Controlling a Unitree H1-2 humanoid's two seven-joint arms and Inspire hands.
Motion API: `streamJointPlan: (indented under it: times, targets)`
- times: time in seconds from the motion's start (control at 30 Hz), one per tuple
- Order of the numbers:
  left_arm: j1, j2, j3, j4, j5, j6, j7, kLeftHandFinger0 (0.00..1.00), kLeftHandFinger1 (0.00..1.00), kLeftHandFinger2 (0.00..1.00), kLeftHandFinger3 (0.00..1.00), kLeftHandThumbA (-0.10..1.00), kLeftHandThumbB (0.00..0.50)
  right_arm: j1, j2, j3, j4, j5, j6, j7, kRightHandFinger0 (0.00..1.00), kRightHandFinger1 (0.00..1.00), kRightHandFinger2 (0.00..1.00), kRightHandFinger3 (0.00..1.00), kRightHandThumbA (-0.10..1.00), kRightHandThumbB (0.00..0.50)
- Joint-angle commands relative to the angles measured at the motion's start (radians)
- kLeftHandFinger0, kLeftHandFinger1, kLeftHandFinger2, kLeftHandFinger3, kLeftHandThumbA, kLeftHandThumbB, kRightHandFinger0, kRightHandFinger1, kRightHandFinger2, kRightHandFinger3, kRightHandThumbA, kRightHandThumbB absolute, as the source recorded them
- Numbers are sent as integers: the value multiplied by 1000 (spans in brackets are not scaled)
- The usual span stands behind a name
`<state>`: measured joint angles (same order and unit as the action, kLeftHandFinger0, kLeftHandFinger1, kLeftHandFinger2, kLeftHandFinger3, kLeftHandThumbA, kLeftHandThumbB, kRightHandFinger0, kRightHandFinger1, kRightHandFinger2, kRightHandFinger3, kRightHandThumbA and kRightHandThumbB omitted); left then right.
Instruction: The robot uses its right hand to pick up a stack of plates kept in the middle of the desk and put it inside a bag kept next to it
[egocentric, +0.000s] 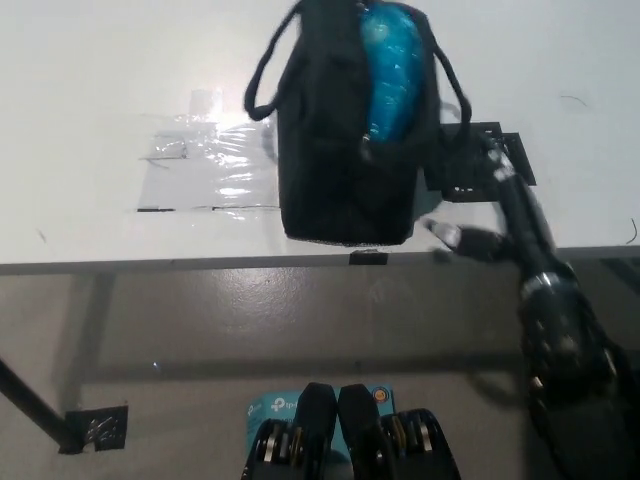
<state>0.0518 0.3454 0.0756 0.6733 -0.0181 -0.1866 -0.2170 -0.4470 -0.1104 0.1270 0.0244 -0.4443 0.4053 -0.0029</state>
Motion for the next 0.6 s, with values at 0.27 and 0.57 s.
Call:
streamJointPlan:
  times: [0.27,0.57]
  targets:
    - [21,60,25,-47,-15,-9,-5,0,18,189,211,-100,500,49,-326,-145,-971,130,25,188,1000,1000,1000,1000,945,265]
    - [33,57,33,-51,-27,6,-7,0,38,195,238,-100,500,244,-330,-162,-974,209,-57,139,1000,1000,1000,1000,965,212]
